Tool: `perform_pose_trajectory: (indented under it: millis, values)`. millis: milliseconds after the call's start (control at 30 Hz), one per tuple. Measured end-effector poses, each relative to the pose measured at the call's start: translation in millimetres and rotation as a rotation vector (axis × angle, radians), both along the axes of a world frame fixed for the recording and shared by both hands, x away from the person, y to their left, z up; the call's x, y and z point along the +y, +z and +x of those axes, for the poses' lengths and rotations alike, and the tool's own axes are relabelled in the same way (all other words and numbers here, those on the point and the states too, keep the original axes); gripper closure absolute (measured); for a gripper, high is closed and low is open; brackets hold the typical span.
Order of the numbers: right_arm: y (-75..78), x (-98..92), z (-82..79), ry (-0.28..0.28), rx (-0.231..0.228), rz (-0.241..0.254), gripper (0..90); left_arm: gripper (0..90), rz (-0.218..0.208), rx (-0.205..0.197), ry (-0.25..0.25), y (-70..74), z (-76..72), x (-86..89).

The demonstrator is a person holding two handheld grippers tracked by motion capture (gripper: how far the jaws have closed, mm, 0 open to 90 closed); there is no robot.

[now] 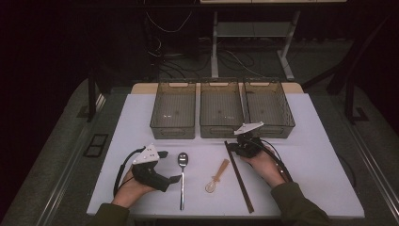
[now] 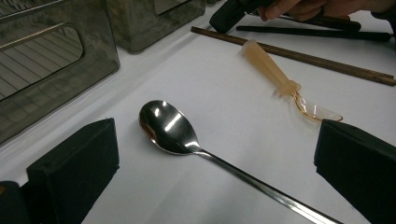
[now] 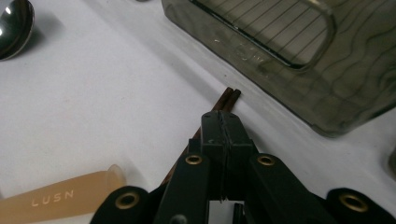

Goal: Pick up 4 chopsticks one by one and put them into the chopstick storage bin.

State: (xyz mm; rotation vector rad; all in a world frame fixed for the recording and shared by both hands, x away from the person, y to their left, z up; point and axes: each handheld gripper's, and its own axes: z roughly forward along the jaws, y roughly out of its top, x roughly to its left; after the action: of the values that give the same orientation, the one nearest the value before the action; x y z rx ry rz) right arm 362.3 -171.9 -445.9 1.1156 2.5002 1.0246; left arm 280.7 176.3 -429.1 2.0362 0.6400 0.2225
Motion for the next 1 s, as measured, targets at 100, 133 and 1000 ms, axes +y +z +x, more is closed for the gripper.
perform_pose_trajectory:
  millis: [100,133,1000]
  values:
    - [7.8,-5.1,-4.5,-0.001,0.002,0.025,84.9,0.0,0.001,-0.002,-0.003,0.3,0.3,0.6]
    - [11.6,-7.5,-7.9,0.002,0.000,0.032,82.5,0.0,-0.001,-0.005,-0.004,0.0,1.1,1.1]
    - [17.3,-39.9,-119.9,0.094,0.049,0.040,58.2,0.0,0.008,-0.010,0.002,1.1,-1.8,-0.6]
